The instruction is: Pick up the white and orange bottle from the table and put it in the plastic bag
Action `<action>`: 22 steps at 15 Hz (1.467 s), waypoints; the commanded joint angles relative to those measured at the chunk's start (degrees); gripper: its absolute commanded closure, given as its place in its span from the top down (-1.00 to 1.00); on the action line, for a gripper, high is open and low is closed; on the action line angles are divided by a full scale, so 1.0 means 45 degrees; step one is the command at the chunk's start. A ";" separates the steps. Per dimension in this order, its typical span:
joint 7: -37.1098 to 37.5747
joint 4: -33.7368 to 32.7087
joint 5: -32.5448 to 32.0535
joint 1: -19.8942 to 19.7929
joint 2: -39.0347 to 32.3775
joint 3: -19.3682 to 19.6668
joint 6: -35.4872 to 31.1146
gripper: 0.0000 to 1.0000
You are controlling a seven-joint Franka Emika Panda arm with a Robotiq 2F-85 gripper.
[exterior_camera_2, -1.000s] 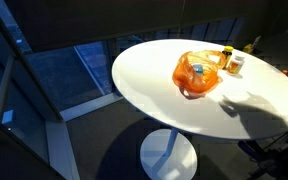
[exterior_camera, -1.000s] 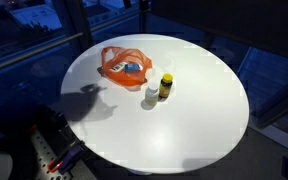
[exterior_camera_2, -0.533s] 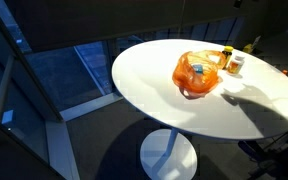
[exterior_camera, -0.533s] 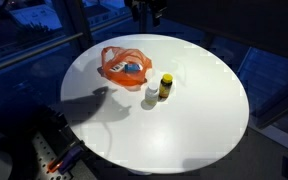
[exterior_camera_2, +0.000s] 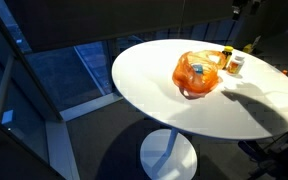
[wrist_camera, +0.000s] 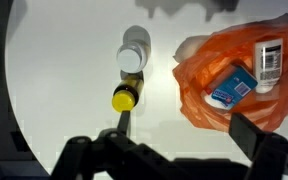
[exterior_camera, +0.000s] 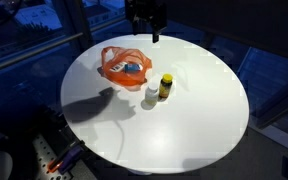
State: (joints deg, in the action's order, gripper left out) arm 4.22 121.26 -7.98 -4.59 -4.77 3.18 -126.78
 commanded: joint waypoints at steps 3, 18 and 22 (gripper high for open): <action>-0.0011 -0.0009 0.0013 0.0098 -0.0019 0.0084 0.0021 1.00; -0.0276 -0.0825 0.0473 -0.0393 -0.1905 0.0706 0.0579 1.00; -0.0885 -0.0898 0.1076 -0.0704 -0.2619 0.0744 0.0572 1.00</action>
State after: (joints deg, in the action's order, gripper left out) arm 3.44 119.52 -5.65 -6.59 -14.05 6.38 -125.95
